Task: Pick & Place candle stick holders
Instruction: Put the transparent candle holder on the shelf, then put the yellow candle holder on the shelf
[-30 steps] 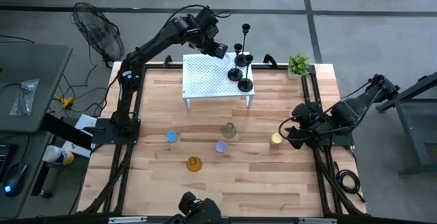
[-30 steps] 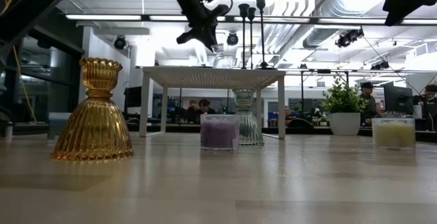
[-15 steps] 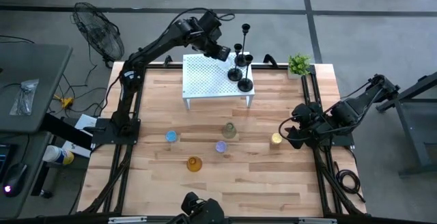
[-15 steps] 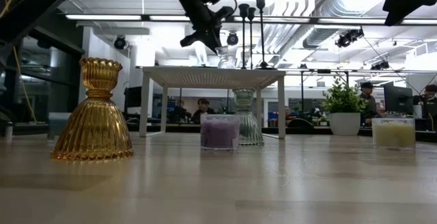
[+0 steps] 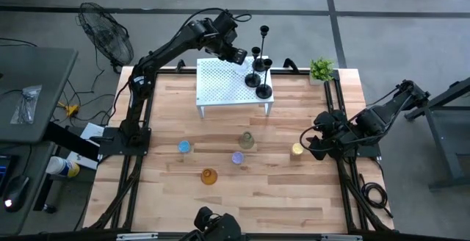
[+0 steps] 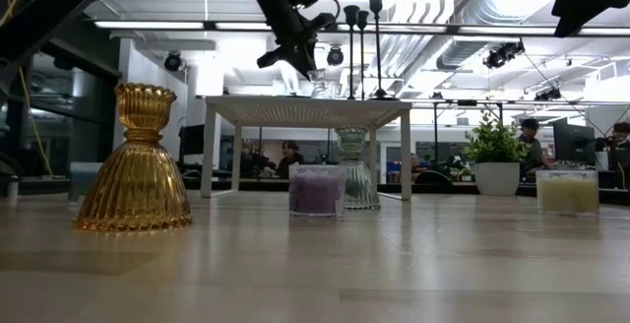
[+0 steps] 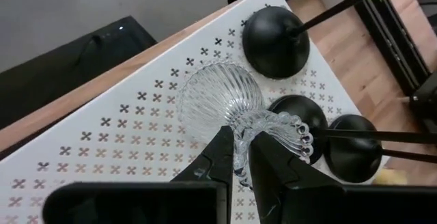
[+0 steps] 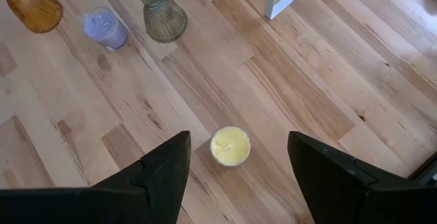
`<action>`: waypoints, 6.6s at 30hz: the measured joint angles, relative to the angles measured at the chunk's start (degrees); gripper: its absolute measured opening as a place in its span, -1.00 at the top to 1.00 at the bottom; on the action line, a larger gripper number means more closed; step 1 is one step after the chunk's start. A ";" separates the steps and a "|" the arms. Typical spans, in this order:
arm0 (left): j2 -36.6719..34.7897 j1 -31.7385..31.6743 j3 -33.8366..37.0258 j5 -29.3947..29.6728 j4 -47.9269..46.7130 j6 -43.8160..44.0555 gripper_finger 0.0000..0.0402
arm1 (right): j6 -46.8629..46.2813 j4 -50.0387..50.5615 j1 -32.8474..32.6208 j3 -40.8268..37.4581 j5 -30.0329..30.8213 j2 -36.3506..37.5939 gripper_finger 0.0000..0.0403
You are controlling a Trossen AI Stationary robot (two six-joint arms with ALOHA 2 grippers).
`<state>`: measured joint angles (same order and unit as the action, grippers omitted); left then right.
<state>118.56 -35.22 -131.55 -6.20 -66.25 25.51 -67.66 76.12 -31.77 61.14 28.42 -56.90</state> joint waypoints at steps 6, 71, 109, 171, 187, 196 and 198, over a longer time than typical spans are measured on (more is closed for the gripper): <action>0.00 0.00 0.00 -0.59 -0.22 0.27 0.79 | 0.00 0.00 0.00 0.00 0.00 0.00 -0.19; -10.96 3.25 -3.43 5.76 -18.22 -16.51 0.31 | -0.04 0.11 0.02 0.00 -0.46 0.00 -0.19; -29.59 30.93 39.11 6.07 -15.75 8.10 0.31 | 1.76 0.52 0.02 -0.01 -1.36 0.02 -0.19; -27.56 56.24 59.34 4.46 14.05 14.41 0.31 | 13.27 -40.37 -12.87 -34.32 7.02 28.76 -0.19; -25.06 56.26 59.33 4.21 15.76 15.26 0.31 | 13.27 -40.35 -12.87 -34.29 5.95 28.76 -0.19; -21.22 56.24 59.34 3.46 16.91 15.57 0.31 | 13.27 -40.37 -12.87 -34.21 5.71 28.74 -0.19; -21.14 56.24 59.32 3.67 16.82 15.72 0.31 | 13.27 -40.39 -12.87 -34.21 5.55 28.74 -0.19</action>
<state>97.43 21.02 -72.23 -2.53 -49.42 41.23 -54.39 35.73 -44.64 26.94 33.97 -28.16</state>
